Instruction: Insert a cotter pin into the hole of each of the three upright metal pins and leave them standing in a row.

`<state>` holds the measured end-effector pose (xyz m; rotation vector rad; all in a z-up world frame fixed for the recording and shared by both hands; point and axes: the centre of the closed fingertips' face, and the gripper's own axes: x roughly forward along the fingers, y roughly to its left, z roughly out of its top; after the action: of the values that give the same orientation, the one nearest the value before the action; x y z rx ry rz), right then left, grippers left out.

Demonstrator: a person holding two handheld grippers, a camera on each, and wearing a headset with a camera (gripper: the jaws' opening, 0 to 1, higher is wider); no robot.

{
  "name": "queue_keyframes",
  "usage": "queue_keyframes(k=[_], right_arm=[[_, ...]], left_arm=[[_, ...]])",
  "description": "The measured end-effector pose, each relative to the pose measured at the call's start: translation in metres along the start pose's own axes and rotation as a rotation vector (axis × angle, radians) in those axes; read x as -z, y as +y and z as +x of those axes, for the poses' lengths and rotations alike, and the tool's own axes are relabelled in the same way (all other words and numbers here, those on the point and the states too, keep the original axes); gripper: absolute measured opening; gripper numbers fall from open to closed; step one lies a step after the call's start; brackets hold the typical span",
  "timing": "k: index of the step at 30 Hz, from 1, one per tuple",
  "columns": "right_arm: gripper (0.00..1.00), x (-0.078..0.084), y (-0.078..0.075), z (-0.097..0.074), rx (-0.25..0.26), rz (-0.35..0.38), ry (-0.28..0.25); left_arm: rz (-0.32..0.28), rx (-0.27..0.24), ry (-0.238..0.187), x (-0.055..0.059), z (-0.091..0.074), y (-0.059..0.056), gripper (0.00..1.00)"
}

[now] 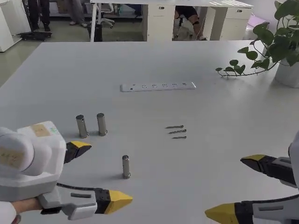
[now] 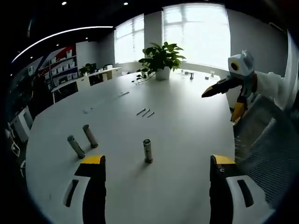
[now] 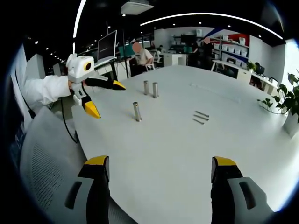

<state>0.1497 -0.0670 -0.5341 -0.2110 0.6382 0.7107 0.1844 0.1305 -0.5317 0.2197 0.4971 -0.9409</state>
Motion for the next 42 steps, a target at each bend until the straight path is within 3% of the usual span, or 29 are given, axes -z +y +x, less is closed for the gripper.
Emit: queue_keyframes(k=[2, 7, 13, 15, 18, 20, 23, 25, 27, 30, 35, 37, 42], right_arm=[[0.88, 0.001, 0.000, 0.001, -0.003, -0.001, 0.005], [0.88, 0.003, 0.000, 0.004, -0.011, -0.003, 0.021], [0.87, -0.002, -0.009, 0.004, -0.017, -0.023, 0.035], [0.86, -0.007, -0.016, 0.005, -0.017, -0.020, 0.035], [0.82, -0.013, -0.023, 0.005, -0.022, -0.048, 0.044], [0.77, -0.021, -0.030, 0.006, -0.027, -0.124, 0.038], [0.70, -0.034, -0.035, 0.007, -0.046, -0.166, 0.037], [0.65, -0.039, -0.039, 0.008, -0.060, -0.228, 0.057], [0.60, -0.042, -0.044, 0.010, -0.076, -0.276, 0.124], [0.52, -0.052, -0.049, 0.016, -0.097, -0.350, 0.156], [0.51, -0.050, -0.054, 0.035, -0.178, -0.480, 0.257], [0.53, -0.047, -0.051, 0.046, -0.231, -0.500, 0.277], [0.50, -0.040, -0.058, 0.072, -0.270, -0.537, 0.355]], left_arm=[[-0.024, 0.001, -0.006, 0.005, -0.006, -0.002, 0.99], [-0.123, -0.015, -0.021, 0.015, -0.016, 0.001, 0.99], [-0.156, -0.050, -0.030, 0.018, -0.024, 0.006, 0.99], [-0.232, -0.051, -0.052, 0.018, -0.025, 0.005, 0.99], [-0.235, -0.062, -0.068, 0.017, -0.027, 0.006, 0.99], [-0.233, -0.063, -0.061, 0.019, -0.027, 0.004, 0.99], [-0.221, -0.063, -0.052, 0.020, -0.027, 0.002, 0.99], [-0.217, -0.065, -0.058, 0.018, -0.027, 0.002, 0.99], [-0.225, -0.068, -0.063, 0.017, -0.026, 0.003, 0.99], [-0.228, -0.059, -0.054, 0.015, -0.025, 0.003, 0.99], [-0.233, -0.058, -0.075, 0.011, -0.026, 0.003, 0.99], [-0.248, -0.047, -0.090, 0.009, -0.026, 0.001, 0.99], [-0.249, -0.037, -0.084, 0.012, -0.026, -0.004, 0.99]])
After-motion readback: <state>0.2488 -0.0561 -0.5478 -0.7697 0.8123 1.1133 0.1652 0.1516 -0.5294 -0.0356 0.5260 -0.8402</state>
